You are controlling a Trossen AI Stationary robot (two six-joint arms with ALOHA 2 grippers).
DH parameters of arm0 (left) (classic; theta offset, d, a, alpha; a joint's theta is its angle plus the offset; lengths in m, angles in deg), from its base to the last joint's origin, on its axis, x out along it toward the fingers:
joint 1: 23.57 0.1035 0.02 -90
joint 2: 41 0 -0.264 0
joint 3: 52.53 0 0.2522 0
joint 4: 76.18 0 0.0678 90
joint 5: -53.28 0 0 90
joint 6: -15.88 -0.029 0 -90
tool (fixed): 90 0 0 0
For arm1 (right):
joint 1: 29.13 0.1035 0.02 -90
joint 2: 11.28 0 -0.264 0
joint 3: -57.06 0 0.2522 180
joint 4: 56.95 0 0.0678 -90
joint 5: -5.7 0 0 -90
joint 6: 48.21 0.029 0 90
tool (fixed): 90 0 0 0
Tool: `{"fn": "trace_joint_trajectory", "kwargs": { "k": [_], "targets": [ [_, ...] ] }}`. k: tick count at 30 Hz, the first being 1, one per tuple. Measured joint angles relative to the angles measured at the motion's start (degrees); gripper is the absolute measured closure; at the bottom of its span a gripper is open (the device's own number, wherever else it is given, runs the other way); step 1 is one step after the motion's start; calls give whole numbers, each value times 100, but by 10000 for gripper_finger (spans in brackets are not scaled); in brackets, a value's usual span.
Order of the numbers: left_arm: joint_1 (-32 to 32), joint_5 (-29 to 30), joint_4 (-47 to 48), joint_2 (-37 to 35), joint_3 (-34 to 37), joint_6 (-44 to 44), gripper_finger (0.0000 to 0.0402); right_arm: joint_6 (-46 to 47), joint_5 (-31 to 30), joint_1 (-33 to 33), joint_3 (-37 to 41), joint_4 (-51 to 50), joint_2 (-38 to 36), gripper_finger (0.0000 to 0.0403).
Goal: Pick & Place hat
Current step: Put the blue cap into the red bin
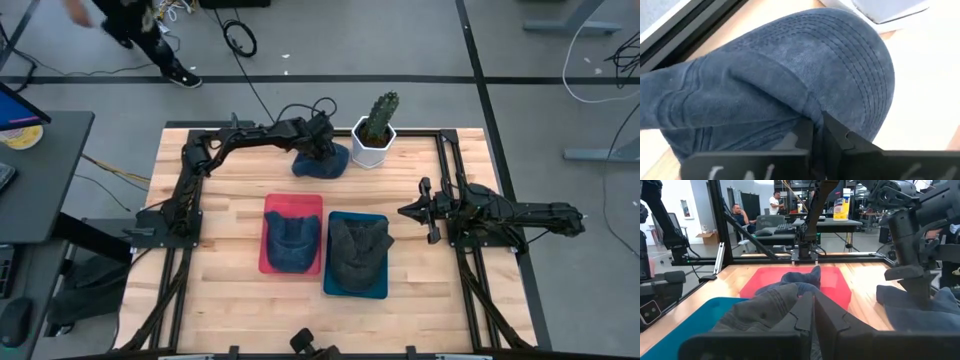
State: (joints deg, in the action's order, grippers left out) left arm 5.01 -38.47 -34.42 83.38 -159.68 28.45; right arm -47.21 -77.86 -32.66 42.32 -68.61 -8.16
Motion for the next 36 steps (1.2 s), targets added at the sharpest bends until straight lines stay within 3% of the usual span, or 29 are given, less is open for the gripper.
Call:
{"fn": "trace_joint_trajectory", "kwargs": {
  "k": [8, 21, 27, 36],
  "targets": [
    [-126, -29, 1029, -237, -342, -601, 395, -1, 6, 0, 0, 0, 1, 382],
    [-1089, 406, 2718, -1730, -380, -2057, 397, -1, 2, 0, 0, 2, 0, 382],
    [-1423, 456, 3595, -2381, -374, -2135, 397, -1, 4, 0, 0, 2, 1, 382],
    [-2444, 455, 4011, -2417, -369, -2257, 397, -1, 3, 0, 0, 1, 0, 382]
  ]
}}
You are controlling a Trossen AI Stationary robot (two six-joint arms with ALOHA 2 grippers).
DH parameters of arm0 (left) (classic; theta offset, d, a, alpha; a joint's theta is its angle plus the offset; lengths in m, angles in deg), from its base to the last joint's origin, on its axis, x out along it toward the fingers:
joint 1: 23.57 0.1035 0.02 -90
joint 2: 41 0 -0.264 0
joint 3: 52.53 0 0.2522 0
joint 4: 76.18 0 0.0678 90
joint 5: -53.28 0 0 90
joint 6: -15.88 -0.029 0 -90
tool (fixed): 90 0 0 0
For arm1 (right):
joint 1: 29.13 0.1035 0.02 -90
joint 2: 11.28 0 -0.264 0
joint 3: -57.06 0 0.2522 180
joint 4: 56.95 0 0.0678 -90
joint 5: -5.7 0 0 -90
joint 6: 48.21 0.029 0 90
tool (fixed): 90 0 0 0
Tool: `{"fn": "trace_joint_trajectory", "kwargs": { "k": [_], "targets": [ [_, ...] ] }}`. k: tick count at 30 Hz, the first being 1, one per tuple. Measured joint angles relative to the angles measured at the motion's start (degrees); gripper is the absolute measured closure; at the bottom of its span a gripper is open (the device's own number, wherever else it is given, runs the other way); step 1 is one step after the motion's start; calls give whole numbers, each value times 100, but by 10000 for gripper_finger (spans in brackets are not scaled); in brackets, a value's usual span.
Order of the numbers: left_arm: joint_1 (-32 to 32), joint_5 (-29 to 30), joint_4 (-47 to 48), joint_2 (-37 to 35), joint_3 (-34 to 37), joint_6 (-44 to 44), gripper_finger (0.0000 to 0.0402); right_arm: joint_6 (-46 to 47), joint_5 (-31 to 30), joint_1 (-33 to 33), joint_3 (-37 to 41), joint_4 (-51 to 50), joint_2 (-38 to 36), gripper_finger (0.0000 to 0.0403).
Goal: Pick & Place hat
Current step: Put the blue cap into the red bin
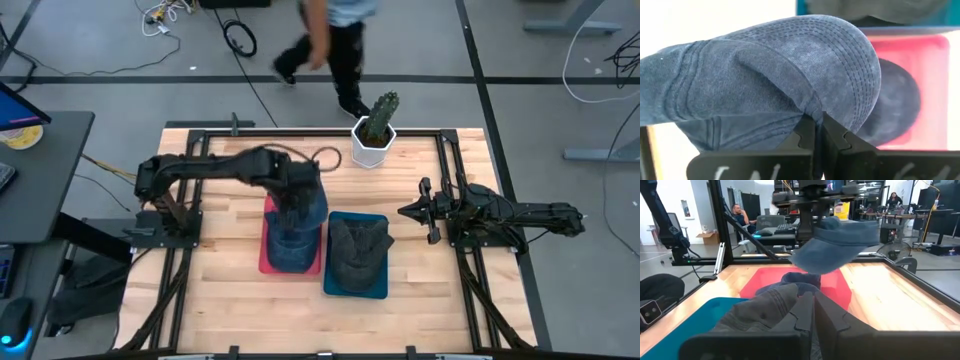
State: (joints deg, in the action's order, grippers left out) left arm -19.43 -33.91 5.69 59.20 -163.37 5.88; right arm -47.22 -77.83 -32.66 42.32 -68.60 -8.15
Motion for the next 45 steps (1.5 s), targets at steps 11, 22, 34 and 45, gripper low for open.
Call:
{"fn": "trace_joint_trajectory", "kwargs": {
  "k": [11, 22, 34, 45],
  "targets": [
    [-1000, 1, 256, -2, 0, 219, 397, 0, 1, 0, 0, -1, -1, 382],
    [-1589, -120, 319, 136, 5, 425, 397, 0, 1, 0, 0, -1, 1, 382],
    [-1717, -94, -382, 120, 1300, 470, 394, 0, 1, 0, 0, -1, 1, 382],
    [-1748, -99, -1057, 106, 1624, -117, 394, 1, -1, 0, 0, -1, 1, 382]
  ]
}}
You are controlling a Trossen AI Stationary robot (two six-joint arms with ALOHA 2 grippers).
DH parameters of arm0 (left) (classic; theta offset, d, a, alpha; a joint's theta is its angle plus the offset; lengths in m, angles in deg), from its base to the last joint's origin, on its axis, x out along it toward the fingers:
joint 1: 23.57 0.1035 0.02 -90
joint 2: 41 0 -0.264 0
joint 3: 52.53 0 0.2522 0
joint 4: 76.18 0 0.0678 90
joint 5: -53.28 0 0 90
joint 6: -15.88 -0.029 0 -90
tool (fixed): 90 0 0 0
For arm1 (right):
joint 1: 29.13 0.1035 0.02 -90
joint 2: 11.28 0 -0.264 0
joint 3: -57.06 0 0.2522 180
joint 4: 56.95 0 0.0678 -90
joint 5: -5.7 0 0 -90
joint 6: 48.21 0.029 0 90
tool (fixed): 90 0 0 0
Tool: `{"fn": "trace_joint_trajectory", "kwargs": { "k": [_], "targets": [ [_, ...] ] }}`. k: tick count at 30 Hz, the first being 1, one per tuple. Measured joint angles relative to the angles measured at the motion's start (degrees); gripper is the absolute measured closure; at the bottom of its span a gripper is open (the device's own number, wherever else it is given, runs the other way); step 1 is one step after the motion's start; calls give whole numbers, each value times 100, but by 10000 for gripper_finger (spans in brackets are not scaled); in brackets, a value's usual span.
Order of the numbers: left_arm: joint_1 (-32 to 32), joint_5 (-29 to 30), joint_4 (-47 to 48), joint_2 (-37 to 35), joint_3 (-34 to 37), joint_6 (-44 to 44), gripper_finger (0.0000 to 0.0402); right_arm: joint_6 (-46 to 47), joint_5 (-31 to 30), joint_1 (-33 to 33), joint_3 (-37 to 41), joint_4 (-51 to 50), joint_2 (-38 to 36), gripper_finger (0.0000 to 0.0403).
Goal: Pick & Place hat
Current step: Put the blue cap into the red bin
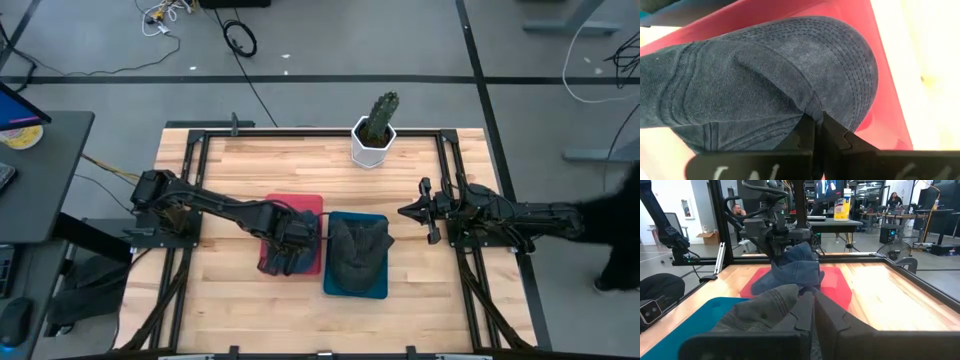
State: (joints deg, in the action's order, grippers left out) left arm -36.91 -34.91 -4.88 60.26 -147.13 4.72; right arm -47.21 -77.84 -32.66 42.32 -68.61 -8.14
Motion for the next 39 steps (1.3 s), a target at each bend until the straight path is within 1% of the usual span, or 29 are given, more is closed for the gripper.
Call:
{"fn": "trace_joint_trajectory", "kwargs": {
  "k": [4, 11, 16, 19, 22, 24, 31, 33, 36, 39],
  "targets": [
    [2, -12, -87, -7, 0, -143, 396, -1, 1, 0, 0, 0, 0, 382],
    [37, -14, -283, -5, 20, -338, 381, -1, 0, 0, 0, 0, 0, 382],
    [131, -49, -637, -1, 395, -364, 381, -1, 0, 0, 0, 0, 0, 382],
    [222, -55, -663, -1, 658, -295, 372, -1, 0, 0, 0, 0, 0, 382],
    [313, -65, -671, -3, 777, 35, 352, -1, 0, 0, 0, 0, 0, 382],
    [333, -88, -662, -3, 789, 153, 332, -1, 2, 0, 0, 0, 0, 382],
    [229, -158, -841, -42, 798, 199, 241, -1, 1, 0, 0, 0, 0, 382],
    [184, -154, -863, -42, 800, 520, 221, 1, 0, 0, 0, 0, 0, 382],
    [184, -158, -893, -42, 800, 954, 202, 0, 1, 0, 0, 0, 0, 382],
    [188, -155, -894, -42, 800, 1407, 194, -1, 0, 0, 0, 0, 0, 382]
  ]
}}
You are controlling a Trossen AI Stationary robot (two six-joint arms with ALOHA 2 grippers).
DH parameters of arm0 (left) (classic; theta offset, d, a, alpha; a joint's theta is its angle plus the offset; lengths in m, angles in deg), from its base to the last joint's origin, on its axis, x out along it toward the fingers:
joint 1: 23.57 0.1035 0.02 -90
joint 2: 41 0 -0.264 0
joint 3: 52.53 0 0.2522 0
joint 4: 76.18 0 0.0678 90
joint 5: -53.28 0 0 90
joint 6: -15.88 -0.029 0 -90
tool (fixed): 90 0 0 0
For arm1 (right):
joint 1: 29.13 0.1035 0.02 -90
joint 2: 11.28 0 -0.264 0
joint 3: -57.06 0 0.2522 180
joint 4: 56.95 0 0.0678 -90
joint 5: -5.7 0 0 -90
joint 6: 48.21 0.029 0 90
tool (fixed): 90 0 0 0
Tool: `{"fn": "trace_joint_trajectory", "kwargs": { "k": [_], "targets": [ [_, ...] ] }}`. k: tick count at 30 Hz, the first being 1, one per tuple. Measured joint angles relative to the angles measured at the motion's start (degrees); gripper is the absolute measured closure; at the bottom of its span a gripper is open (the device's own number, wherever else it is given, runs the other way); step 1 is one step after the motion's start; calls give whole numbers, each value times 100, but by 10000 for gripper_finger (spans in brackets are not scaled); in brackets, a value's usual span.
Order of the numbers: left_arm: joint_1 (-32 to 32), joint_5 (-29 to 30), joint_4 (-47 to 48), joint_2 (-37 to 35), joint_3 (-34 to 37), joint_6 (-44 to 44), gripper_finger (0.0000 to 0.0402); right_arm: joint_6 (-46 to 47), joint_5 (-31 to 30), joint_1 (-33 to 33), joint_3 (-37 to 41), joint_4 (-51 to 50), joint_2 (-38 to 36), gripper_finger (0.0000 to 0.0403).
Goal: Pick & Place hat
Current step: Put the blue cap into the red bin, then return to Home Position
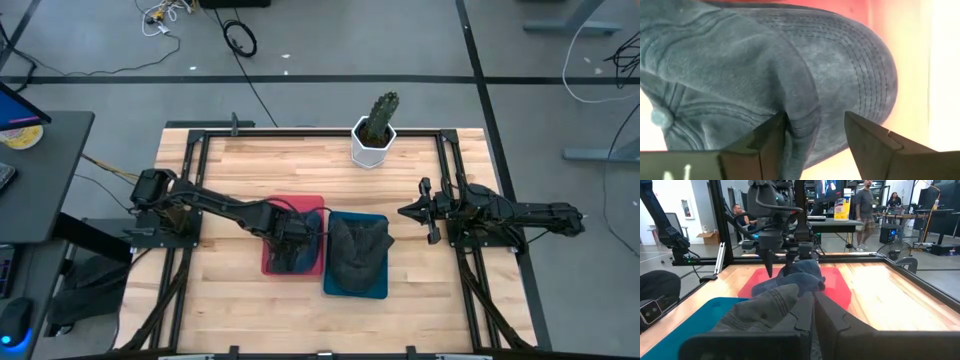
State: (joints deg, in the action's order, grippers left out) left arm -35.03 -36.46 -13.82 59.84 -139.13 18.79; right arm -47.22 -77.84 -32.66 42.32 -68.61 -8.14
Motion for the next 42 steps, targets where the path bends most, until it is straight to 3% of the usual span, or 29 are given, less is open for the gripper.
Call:
{"fn": "trace_joint_trajectory", "kwargs": {
  "k": [12, 21, 32, 42],
  "targets": [
    [-73, -37, -569, 0, 0, 1709, 199, 0, 2, 0, 0, 0, 0, 382],
    [-795, -288, -1598, 0, 0, 1401, 198, 0, 0, 0, 0, 0, 0, 382],
    [-859, -218, -1586, -538, -4, 1375, 198, 1, 1, 0, 0, 0, 0, 382],
    [-1200, 890, -1536, -895, 4, 1456, 198, 1, 1, 0, 0, 0, 0, 382]
  ]
}}
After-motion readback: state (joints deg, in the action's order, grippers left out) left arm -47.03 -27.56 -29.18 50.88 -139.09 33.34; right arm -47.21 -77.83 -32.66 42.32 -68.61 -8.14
